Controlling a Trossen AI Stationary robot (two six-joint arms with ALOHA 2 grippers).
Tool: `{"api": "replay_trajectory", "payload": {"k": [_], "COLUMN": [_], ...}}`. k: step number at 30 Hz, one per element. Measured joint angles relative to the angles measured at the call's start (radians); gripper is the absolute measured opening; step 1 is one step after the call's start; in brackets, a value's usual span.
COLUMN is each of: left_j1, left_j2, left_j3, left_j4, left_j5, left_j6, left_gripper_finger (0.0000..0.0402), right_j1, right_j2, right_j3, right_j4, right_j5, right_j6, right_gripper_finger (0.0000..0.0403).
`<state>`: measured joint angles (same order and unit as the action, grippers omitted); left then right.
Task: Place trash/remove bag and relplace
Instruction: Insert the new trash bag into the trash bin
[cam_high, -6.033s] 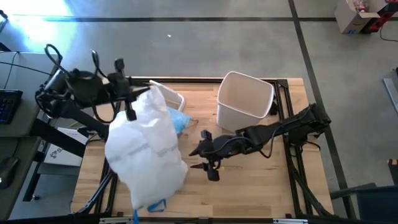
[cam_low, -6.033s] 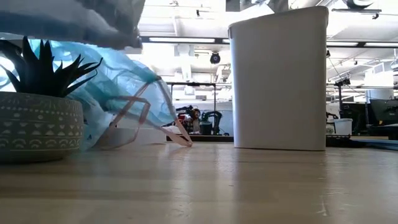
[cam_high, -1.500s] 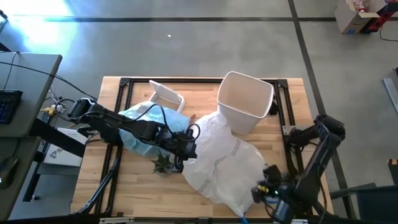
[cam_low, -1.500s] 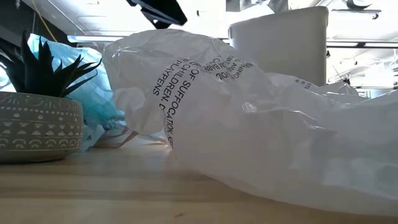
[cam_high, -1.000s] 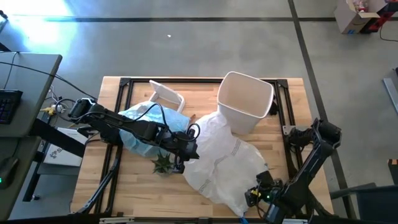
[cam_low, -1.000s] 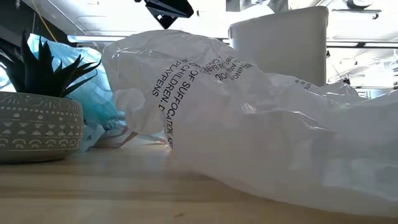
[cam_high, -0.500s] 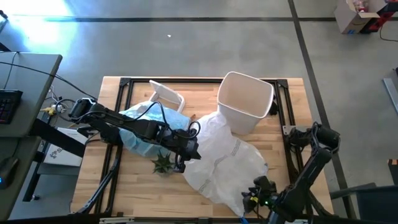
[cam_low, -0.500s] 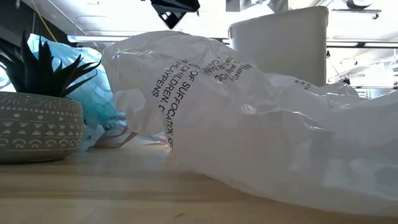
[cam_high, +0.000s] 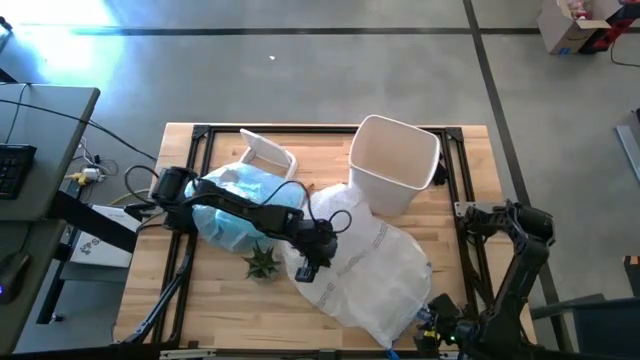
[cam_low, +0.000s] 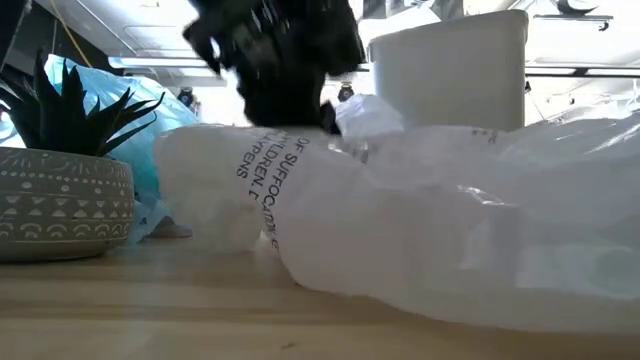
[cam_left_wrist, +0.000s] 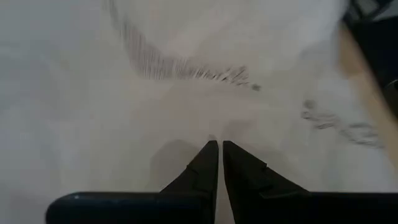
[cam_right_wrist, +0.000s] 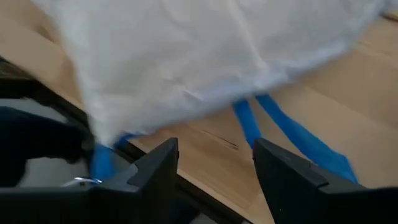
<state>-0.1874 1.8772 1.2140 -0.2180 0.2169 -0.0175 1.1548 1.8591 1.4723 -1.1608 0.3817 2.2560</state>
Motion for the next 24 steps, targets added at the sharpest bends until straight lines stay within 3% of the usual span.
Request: {"api": "replay_trajectory", "payload": {"k": [7,17,24], "left_j1": [0.005,0.004,0.003], "left_j2": [0.072,0.073,0.073], "left_j3": [0.0,0.001,0.001], "left_j4": [-0.029,-0.154,-0.18], "left_j5": [0.015,0.006,0.005], "left_j6": [-0.033,-0.033,-0.041], "left_gripper_finger": [0.0007,0.0007,0.0007], "right_j1": [-0.022,-0.095,-0.139], "right_j2": [0.002,0.003,0.003], "right_j3": [-0.081,-0.294,-0.344], "right_j4": [0.11,0.464,0.486], "right_j5": [-0.034,0.094,0.251], "right_j6": [0.009,-0.009,-0.023], "right_gripper_finger": [0.0195,0.0195,0.0195]}}
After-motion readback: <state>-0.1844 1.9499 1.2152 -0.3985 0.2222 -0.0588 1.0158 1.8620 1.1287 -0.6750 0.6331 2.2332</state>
